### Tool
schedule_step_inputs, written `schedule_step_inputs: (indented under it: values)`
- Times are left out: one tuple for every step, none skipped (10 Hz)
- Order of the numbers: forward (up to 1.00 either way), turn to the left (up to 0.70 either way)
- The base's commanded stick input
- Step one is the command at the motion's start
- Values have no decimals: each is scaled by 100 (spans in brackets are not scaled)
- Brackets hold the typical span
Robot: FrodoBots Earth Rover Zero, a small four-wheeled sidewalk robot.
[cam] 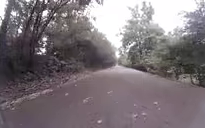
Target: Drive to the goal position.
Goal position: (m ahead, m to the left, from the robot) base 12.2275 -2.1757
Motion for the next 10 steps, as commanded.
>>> schedule_step_inputs:
  values:
    - [70, 0]
    - [70, 0]
    - [70, 0]
    - [70, 0]
    - [70, 0]
    - [70, 0]
    - [70, 0]
    - [70, 0]
    - [70, 0]
    - [70, 0]
